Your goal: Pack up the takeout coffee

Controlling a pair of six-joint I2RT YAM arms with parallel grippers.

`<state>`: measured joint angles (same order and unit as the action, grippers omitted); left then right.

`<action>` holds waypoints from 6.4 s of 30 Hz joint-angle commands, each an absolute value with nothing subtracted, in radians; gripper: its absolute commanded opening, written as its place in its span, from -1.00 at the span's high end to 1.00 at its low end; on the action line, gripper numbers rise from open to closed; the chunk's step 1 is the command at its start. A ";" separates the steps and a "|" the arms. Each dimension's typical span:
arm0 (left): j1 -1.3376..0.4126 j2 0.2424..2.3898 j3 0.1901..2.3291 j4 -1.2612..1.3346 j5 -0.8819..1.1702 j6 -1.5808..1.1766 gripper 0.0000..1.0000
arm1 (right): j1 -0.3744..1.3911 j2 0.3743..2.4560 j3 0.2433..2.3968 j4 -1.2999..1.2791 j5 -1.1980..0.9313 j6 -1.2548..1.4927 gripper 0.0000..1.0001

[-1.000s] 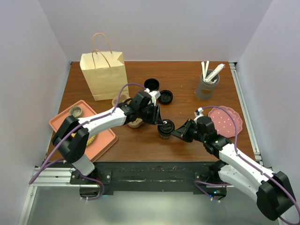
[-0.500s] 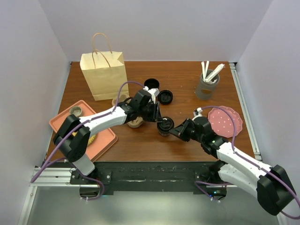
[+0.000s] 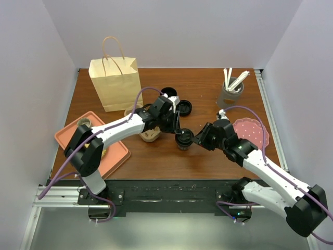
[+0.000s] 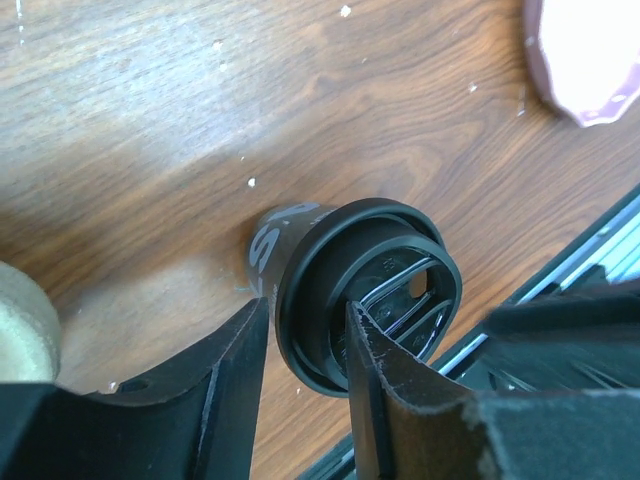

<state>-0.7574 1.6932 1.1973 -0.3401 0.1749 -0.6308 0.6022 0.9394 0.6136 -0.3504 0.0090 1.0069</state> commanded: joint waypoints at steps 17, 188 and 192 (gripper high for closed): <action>-0.761 1.674 1.600 -0.686 0.132 -0.535 -0.18 | 0.603 1.012 0.937 -0.586 0.061 0.686 -0.14; 0.138 1.807 1.933 -0.680 -0.195 -0.353 -0.11 | 0.449 1.405 1.672 -0.931 -0.072 0.476 -0.76; 0.140 1.842 1.962 -0.667 -0.166 -0.334 0.00 | 0.448 1.408 1.660 -0.933 -0.071 0.468 -0.76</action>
